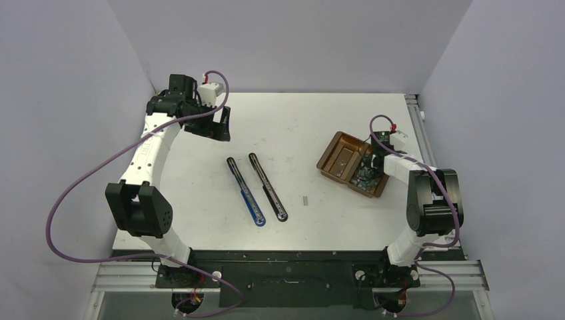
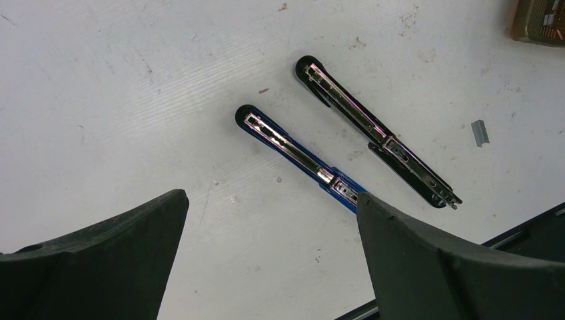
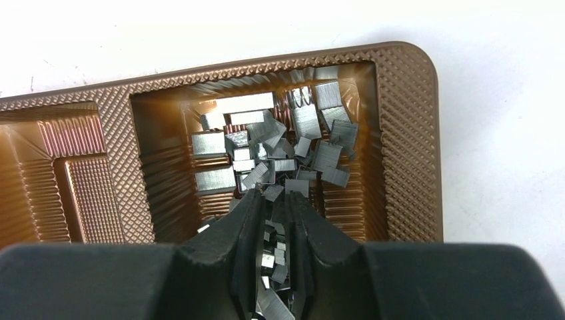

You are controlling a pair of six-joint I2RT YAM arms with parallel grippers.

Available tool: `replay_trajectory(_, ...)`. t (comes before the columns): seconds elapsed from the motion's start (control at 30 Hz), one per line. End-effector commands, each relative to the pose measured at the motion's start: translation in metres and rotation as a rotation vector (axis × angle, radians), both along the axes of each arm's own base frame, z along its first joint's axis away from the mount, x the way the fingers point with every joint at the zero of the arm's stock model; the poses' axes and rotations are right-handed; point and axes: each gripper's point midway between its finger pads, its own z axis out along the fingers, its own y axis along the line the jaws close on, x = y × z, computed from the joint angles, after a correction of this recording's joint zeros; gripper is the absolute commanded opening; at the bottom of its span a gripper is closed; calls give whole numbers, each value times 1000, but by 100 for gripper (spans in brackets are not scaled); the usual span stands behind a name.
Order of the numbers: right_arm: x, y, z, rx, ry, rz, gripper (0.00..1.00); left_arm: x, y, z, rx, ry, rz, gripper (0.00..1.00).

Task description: Load the staples into the stapler

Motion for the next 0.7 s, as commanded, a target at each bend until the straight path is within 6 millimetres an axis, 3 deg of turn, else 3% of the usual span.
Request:
replay_trajectory(0.0, -2, -3, 18, -3, -11, -1, 9, 3, 2, 26, -10, -76, 0, 96)
replay_trajectory(0.33, -8, 0, 53, 8, -75, 12, 9, 3, 1, 28, -18, -79, -2, 96)
replay_trajectory(0.67, -18, 23, 95, 32, -136, 87, 9, 3, 0, 28, -21, -79, -2, 96)
